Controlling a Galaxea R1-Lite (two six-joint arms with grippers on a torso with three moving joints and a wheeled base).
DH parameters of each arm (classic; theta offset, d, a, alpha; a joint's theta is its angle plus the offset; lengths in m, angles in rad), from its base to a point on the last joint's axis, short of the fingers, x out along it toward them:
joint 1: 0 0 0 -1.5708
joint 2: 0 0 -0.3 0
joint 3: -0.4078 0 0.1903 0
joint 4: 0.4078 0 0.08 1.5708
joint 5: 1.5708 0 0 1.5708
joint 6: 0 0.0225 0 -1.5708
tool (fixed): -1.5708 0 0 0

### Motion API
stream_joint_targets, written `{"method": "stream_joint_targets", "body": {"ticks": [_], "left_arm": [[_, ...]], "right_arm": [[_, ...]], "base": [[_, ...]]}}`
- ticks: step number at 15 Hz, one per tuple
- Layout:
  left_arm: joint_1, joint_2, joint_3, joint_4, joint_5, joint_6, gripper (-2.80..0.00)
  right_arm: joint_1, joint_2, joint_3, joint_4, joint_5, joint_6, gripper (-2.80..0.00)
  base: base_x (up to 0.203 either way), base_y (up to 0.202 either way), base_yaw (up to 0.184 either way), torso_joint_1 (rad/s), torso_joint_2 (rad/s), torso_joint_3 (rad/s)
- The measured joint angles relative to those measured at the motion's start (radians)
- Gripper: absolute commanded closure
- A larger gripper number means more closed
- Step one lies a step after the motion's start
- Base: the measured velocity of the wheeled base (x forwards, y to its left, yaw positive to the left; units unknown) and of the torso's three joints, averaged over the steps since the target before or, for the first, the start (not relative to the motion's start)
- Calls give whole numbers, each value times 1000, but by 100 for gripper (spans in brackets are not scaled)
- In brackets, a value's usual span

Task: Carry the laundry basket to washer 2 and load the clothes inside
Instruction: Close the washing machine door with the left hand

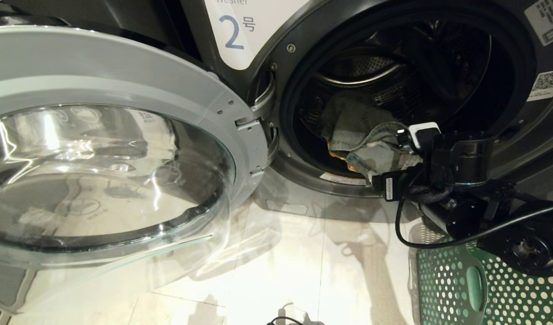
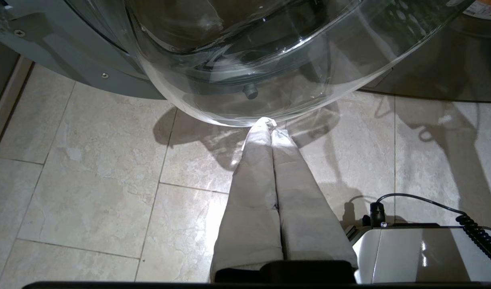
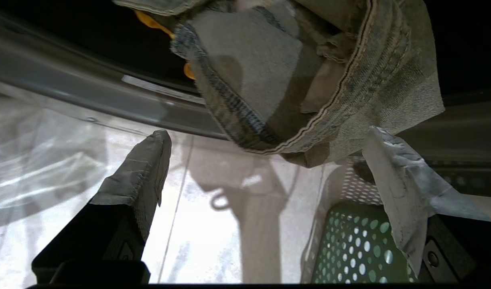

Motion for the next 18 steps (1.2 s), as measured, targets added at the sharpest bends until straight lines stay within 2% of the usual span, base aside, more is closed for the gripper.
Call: {"method": "stream_joint_targets", "body": {"ticks": [4,7,12,13,18], "left_arm": [[0,0,0,0,0,0,0],[0,0,0,0,0,0,0],[0,0,0,0,0,-1,0],[0,0,0,0,0,-1,0],[0,0,0,0,0,-1,0]], "right_arm": [[0,1,3,-5,-17,-36,-280],[0,4,-2,-6,16,-35,-280],[0,25,-89,0,21,-36,-280],[0,38,-113,-2,18,-32,0],[-23,133,-231,-44,-1,-36,0]], "base": [[0,0,0,6,4,-197],[0,0,0,3,5,-201],[0,0,0,2,0,-91],[0,0,0,0,0,0],[0,0,0,0,0,0]]}}
